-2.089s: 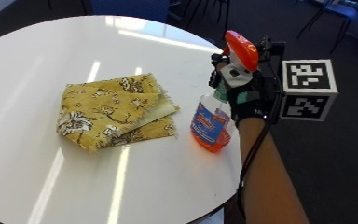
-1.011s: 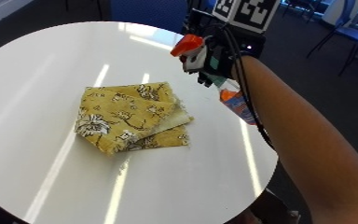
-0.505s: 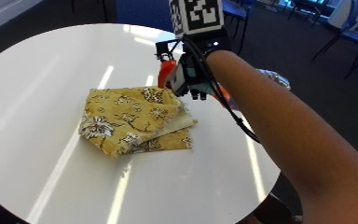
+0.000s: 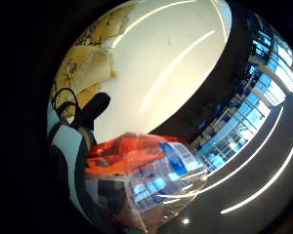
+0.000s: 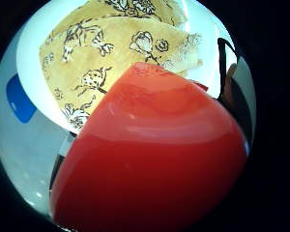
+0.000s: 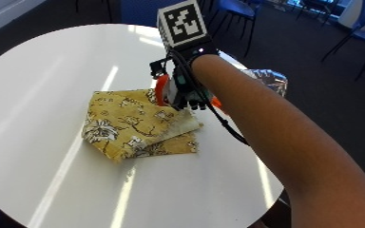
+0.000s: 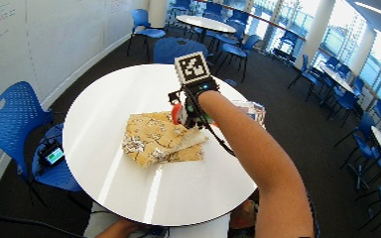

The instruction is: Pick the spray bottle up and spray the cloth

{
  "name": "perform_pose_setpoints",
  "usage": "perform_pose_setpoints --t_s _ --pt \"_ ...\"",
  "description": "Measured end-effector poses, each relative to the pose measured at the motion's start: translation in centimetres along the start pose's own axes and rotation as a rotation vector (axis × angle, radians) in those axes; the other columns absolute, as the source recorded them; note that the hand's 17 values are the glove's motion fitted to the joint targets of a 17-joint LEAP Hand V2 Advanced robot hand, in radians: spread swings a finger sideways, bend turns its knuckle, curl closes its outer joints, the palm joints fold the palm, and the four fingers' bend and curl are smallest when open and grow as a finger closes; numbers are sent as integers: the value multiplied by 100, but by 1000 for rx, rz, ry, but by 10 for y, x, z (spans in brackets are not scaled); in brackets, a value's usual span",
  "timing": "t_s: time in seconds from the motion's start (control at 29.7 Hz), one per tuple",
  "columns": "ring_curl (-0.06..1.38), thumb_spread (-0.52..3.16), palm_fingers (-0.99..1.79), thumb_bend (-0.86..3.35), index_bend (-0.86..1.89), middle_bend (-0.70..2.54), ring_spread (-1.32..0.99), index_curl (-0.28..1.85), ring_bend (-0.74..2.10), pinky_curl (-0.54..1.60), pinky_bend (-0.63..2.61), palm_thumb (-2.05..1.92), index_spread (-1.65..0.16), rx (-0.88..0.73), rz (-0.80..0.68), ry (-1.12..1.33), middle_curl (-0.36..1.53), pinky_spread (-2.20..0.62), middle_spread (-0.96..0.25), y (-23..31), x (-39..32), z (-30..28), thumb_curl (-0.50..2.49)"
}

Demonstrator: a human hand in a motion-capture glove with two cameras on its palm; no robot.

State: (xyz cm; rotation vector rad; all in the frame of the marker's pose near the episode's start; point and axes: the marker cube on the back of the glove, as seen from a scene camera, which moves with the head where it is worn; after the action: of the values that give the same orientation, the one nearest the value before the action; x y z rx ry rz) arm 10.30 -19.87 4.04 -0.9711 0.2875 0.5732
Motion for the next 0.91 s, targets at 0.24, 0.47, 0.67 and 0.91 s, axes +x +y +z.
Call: perform_pose_setpoints --t_s 0.24,0.47,0.67,0.91 --pt "46 37 136 -3 26 66 -23 60 65 39 42 91 -30 -13 -4 21 52 -28 -21 -3 -2 5 77" --pt "46 37 136 -3 26 66 -24 61 64 39 42 91 -31 -39 -8 6 52 -28 -21 -4 -1 11 78" --pt "46 37 136 -3 26 66 -24 61 64 39 42 91 -31 -51 0 -1 52 -28 -21 -8 0 15 78" --pt "46 37 136 -3 26 66 -24 61 64 39 42 91 -31 -63 12 -4 52 -28 -21 -6 1 16 78"
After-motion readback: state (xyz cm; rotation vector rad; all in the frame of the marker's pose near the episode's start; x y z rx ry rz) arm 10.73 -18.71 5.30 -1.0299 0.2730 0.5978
